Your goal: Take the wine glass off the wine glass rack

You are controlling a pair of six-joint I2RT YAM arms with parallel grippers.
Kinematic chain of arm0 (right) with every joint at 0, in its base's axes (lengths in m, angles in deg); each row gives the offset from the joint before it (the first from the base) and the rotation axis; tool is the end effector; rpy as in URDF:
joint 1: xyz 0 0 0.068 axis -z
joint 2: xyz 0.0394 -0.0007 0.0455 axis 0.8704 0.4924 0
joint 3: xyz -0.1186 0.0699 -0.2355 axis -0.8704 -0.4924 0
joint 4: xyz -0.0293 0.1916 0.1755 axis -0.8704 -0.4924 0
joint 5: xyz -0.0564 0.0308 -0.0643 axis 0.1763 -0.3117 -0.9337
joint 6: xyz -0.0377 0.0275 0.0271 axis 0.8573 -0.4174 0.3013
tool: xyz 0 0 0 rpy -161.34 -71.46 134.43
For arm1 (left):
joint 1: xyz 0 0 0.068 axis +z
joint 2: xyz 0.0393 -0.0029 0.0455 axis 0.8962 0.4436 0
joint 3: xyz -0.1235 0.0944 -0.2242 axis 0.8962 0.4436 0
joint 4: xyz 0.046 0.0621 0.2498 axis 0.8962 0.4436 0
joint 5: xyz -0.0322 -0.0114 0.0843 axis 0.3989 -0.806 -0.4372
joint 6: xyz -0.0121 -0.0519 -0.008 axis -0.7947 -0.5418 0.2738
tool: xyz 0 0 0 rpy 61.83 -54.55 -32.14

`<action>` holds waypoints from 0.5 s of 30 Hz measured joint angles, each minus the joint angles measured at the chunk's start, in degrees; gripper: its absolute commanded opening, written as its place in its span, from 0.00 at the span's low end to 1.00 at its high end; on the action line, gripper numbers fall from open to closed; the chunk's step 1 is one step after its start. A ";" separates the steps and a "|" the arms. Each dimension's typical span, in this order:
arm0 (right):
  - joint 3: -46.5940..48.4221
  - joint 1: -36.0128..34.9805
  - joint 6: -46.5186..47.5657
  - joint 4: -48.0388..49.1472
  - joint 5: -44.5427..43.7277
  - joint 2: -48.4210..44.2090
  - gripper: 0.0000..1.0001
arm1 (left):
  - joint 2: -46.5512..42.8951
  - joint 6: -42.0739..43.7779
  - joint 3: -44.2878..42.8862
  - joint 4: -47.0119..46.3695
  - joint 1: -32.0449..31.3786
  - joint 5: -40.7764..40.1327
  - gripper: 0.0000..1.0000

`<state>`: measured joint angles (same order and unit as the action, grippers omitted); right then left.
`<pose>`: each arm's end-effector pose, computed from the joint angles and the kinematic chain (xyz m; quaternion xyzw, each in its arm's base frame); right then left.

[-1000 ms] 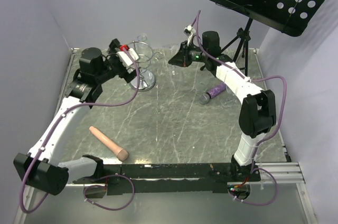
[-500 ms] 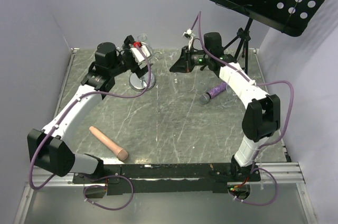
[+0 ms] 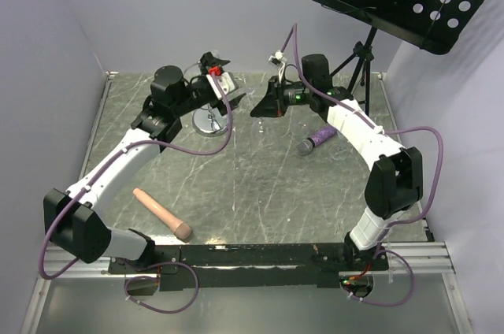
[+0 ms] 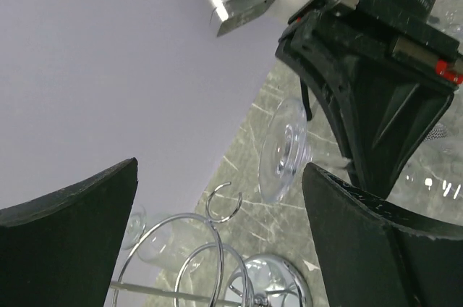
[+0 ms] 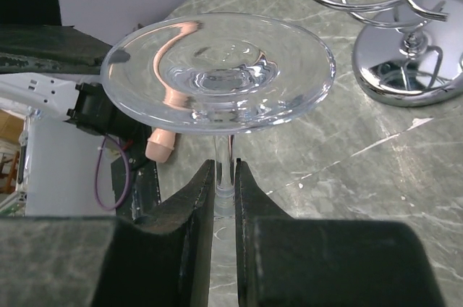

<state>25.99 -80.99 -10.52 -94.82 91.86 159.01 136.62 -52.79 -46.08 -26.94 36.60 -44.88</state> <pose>0.3464 0.1621 0.3471 -0.3563 0.6992 0.5103 0.3518 0.2802 -0.1616 0.4060 0.4841 0.5118 -0.1361 0.6965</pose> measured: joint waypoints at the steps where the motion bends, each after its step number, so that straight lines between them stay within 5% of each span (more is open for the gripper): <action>1: 0.00 -0.15 0.13 -0.02 0.07 0.00 0.00 | 0.04 -0.02 0.00 -0.22 -0.17 0.15 0.98; 15: 0.07 -2.19 1.25 -0.09 -1.05 0.00 0.00 | 4.57 -1.55 -1.68 0.92 -1.99 1.97 0.82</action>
<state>26.06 -83.18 -9.27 -94.91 90.81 159.01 141.19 -54.34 -47.76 -26.02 34.61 -42.91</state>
